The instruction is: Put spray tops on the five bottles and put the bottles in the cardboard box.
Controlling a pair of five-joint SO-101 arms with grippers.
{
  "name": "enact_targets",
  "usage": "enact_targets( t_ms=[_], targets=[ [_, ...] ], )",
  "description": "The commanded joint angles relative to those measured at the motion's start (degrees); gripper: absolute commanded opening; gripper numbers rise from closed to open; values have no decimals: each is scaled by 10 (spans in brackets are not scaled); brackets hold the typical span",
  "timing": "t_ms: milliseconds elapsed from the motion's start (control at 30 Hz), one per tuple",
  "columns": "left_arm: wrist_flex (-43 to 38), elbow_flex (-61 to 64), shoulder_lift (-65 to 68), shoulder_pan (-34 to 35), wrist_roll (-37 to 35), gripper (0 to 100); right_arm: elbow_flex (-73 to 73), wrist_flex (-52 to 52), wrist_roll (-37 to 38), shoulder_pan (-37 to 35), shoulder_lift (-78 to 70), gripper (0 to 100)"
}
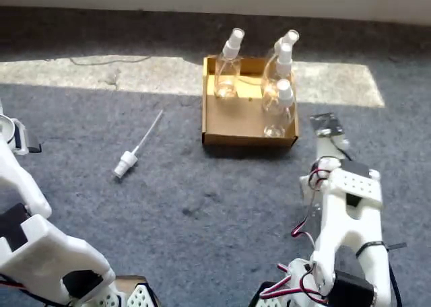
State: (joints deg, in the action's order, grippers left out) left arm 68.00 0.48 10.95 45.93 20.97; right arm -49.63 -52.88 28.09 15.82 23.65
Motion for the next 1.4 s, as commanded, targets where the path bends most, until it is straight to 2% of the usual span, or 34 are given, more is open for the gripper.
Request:
enact_targets(
  t_ms=[0,100,200,333,467,600,733,933,1133,1267,1367],
  targets=[
    [58,-6,-15,-62,1,235,74,30,1,55,2,105],
    [110,2,-56,-124,-10,235,108,39,-29,55,-15,105],
    [120,47,-153,-187,-68,235,141,56,-30,48,-60,105],
    [116,191,-333,-292,-92,235,176,70,-28,49,-144,105],
    [51,356,-495,-370,-107,235,230,94,-28,61,-223,105],
    [-25,483,-607,-418,-108,232,270,96,-27,74,-285,105],
    [-76,559,-667,-432,-135,232,288,96,-26,73,-319,105],
    [-147,638,-678,-432,-142,232,288,96,-4,71,-329,110],
    [-160,659,-683,-431,-142,232,284,92,-3,84,-324,161],
    [-162,659,-681,-433,-142,232,318,7,-4,80,-314,180],
    [-162,659,-681,-432,-142,232,368,-88,-50,47,-266,180]
  ],
)
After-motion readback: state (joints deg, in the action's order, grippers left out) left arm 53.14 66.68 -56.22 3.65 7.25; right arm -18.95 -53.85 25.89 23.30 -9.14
